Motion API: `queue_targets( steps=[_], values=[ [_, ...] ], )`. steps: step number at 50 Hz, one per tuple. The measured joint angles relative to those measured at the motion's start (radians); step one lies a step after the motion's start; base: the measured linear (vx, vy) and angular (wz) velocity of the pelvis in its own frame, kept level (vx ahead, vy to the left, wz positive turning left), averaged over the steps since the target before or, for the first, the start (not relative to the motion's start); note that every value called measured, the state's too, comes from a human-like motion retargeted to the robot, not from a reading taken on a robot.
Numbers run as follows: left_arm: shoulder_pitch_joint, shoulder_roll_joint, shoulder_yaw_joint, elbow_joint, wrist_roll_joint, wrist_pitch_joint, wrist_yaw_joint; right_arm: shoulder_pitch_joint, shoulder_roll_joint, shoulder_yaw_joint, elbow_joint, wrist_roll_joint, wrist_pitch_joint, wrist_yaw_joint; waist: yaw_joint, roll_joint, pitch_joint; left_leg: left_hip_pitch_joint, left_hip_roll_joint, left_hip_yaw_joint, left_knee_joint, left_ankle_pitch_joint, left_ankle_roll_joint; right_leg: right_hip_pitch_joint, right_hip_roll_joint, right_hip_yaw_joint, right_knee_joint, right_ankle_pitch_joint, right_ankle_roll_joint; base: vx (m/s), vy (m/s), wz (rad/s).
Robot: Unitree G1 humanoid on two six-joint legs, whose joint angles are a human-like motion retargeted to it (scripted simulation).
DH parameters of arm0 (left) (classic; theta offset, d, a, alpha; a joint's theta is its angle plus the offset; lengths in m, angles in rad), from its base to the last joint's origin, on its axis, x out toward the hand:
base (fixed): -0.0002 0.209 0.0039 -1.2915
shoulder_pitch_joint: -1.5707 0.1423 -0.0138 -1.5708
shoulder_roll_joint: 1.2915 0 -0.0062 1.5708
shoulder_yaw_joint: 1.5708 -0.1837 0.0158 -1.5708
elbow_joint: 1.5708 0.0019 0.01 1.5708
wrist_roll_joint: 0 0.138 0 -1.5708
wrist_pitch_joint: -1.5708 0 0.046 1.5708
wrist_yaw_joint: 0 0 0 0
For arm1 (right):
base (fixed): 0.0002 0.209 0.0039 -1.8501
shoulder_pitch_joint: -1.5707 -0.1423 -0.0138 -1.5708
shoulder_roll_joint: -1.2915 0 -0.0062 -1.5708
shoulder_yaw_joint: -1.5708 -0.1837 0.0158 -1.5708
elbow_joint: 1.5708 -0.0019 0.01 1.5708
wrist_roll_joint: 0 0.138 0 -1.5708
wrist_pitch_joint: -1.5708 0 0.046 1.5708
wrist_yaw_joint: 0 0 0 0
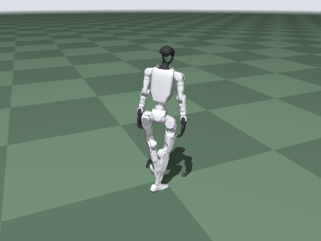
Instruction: In place motions
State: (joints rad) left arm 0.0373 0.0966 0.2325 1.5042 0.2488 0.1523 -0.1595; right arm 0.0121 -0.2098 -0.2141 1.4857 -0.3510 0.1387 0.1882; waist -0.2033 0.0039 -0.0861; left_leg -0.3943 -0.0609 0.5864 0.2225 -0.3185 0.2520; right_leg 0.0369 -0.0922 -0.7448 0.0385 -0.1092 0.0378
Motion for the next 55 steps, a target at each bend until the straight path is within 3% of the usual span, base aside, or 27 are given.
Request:
queue_targets(
  steps=[3, 5, 6, 10, 13, 15, 18, 20, 22, 25, 30, 33, 35, 37, 41, 46, 50, 53, 55],
  values=[
    [0.010, 0.003, 0.036, 0.026, -0.021, 0.002, 0.022, -0.004, -0.007, -0.008, 0.004, 0.017, 0.001, -0.003, 0.000, -0.010, -0.021, 0.038, 0.098, 0.244, 0.095, -0.013, -0.061, 0.017, 0.003, -0.083, 0.004, -0.024, 0.021, -0.20, 0.04, 2.26],
    [0.034, 0.003, 0.061, 0.035, -0.032, 0.000, 0.016, -0.001, -0.006, -0.004, -0.001, 0.010, 0.004, -0.011, 0.009, -0.016, -0.042, 0.053, 0.118, 0.268, 0.129, 0.054, -0.088, 0.031, 0.000, -0.123, 0.012, -0.036, 0.038, -0.03, 0.02, 1.63],
    [0.047, 0.002, 0.071, 0.041, -0.033, 0.000, 0.014, 0.004, -0.004, -0.006, -0.008, 0.004, 0.002, -0.015, 0.016, -0.015, -0.058, 0.071, 0.104, 0.286, 0.092, 0.031, -0.112, 0.039, 0.001, -0.145, 0.016, -0.043, 0.046, 0.05, 0.06, 1.39],
    [0.075, -0.008, 0.097, 0.079, -0.046, 0.006, 0.015, 0.019, 0.012, -0.019, -0.041, 0.003, -0.010, -0.007, 0.007, 0.013, -0.110, 0.057, -0.003, 0.127, -0.021, 0.016, -0.087, 0.068, 0.020, -0.254, 0.038, -0.034, 0.059, 0.00, 0.23, 1.56],
    [0.051, -0.023, 0.095, 0.090, -0.069, 0.011, 0.021, 0.005, 0.033, -0.025, -0.077, 0.055, -0.029, 0.010, 0.052, 0.024, -0.054, 0.100, -0.002, 0.069, -0.058, 0.020, -0.089, 0.111, 0.007, -0.260, 0.110, 0.041, 0.033, -0.11, 0.30, 0.82],
    [0.050, -0.036, 0.086, 0.069, -0.076, 0.001, 0.006, -0.007, 0.044, -0.019, -0.111, 0.065, -0.032, 0.026, 0.066, 0.067, -0.028, 0.130, 0.038, 0.059, -0.079, 0.022, -0.098, 0.109, -0.002, -0.243, 0.214, 0.124, -0.017, -0.09, 0.23, 0.68],
    [0.065, -0.051, 0.070, 0.035, -0.066, -0.006, -0.025, -0.005, 0.057, 0.019, -0.170, 0.048, -0.032, 0.017, 0.046, 0.145, -0.024, 0.126, 0.094, -0.012, -0.084, 0.017, -0.098, 0.011, -0.049, -0.110, 0.469, 0.208, -0.105, 0.03, 0.21, 0.80],
    [0.066, -0.053, 0.046, 0.010, -0.045, -0.007, -0.042, -0.006, 0.065, 0.065, -0.212, 0.053, -0.038, 0.010, 0.018, 0.166, -0.016, 0.127, 0.094, -0.065, -0.100, 0.030, -0.090, -0.114, -0.069, 0.072, 0.634, 0.196, -0.073, 0.01, 0.20, 1.08],
    [0.056, -0.047, 0.025, -0.011, -0.024, -0.008, -0.047, -0.016, 0.074, 0.086, -0.231, 0.061, -0.042, 0.013, -0.002, 0.163, 0.000, 0.138, 0.079, -0.093, -0.125, 0.050, -0.082, -0.199, -0.008, 0.253, 0.648, 0.178, -0.013, -0.13, 0.11, 1.13],
    [0.032, -0.030, -0.007, -0.043, 0.005, -0.019, -0.052, -0.036, 0.093, 0.112, -0.248, 0.067, -0.051, 0.022, -0.030, 0.149, 0.021, 0.155, 0.054, -0.123, -0.163, 0.081, -0.068, -0.272, 0.053, 0.412, 0.552, 0.127, 0.023, -0.12, 0.07, 1.24],
    [0.015, -0.017, -0.040, -0.076, 0.030, -0.026, -0.064, -0.019, 0.101, 0.132, -0.236, 0.052, -0.058, 0.011, -0.074, 0.084, 0.014, 0.185, -0.031, -0.194, -0.188, 0.106, -0.062, -0.290, 0.030, 0.571, 0.224, 0.044, 0.045, 0.09, 0.03, 1.53],
    [0.004, -0.014, -0.039, -0.083, 0.024, -0.026, -0.067, -0.014, 0.103, 0.132, -0.196, 0.045, -0.054, 0.009, -0.081, 0.022, 0.038, 0.240, -0.092, -0.237, -0.191, 0.104, -0.066, -0.273, 0.033, 0.729, 0.084, 0.091, 0.099, 0.20, -0.04, 1.27],
    [0.001, -0.009, -0.028, -0.081, 0.021, -0.023, -0.072, -0.013, 0.105, 0.133, -0.146, 0.040, -0.049, 0.016, -0.058, -0.013, 0.047, 0.277, -0.106, -0.262, -0.186, 0.099, -0.083, -0.236, 0.035, 0.773, 0.037, 0.096, 0.091, 0.31, -0.11, 0.64],
    [-0.003, -0.001, -0.023, -0.065, 0.031, -0.017, -0.081, -0.024, 0.105, 0.121, -0.079, 0.024, -0.035, 0.037, 0.004, -0.048, 0.036, 0.286, -0.115, -0.259, -0.174, 0.093, -0.096, -0.201, -0.039, 0.472, 0.046, 0.098, 0.096, 0.36, -0.15, 0.40],
    [-0.003, -0.007, -0.033, -0.010, -0.005, -0.011, -0.026, -0.042, 0.102, 0.105, -0.031, -0.020, -0.011, 0.049, 0.057, -0.048, 0.049, 0.297, -0.082, -0.285, -0.142, 0.092, -0.120, -0.153, -0.005, 0.505, 0.019, 0.095, 0.097, 0.22, -0.18, 0.34],
    [0.037, -0.002, 0.005, 0.020, 0.019, -0.008, -0.045, -0.040, 0.110, 0.154, -0.067, -0.060, -0.023, 0.030, -0.035, -0.018, 0.010, 0.272, -0.044, -0.307, -0.110, 0.110, -0.159, -0.126, 0.036, 0.452, -0.016, 0.085, 0.077, 0.30, -0.12, 0.77],
    [0.035, 0.009, 0.007, 0.033, 0.026, 0.000, -0.014, -0.050, 0.124, 0.148, -0.088, -0.031, -0.036, 0.043, -0.042, -0.026, 0.023, 0.266, -0.020, -0.298, -0.073, 0.130, -0.217, -0.113, 0.046, 0.443, -0.015, 0.080, 0.065, 0.12, -0.10, 0.39],
    [0.036, 0.006, -0.002, 0.030, 0.020, 0.002, -0.021, -0.047, 0.122, 0.137, -0.089, -0.019, -0.042, 0.050, -0.026, -0.033, 0.010, 0.253, -0.018, -0.296, -0.046, 0.086, -0.242, -0.110, 0.042, 0.432, -0.019, 0.079, 0.061, 0.16, -0.05, 0.29],
    [0.040, -0.002, -0.004, 0.022, 0.016, 0.002, -0.033, -0.045, 0.118, 0.138, -0.086, -0.027, -0.039, 0.047, -0.007, -0.033, 0.001, 0.254, -0.012, -0.234, -0.056, 0.057, -0.226, -0.111, 0.046, 0.436, -0.019, 0.076, 0.057, 0.16, -0.02, -0.08]
  ],
)
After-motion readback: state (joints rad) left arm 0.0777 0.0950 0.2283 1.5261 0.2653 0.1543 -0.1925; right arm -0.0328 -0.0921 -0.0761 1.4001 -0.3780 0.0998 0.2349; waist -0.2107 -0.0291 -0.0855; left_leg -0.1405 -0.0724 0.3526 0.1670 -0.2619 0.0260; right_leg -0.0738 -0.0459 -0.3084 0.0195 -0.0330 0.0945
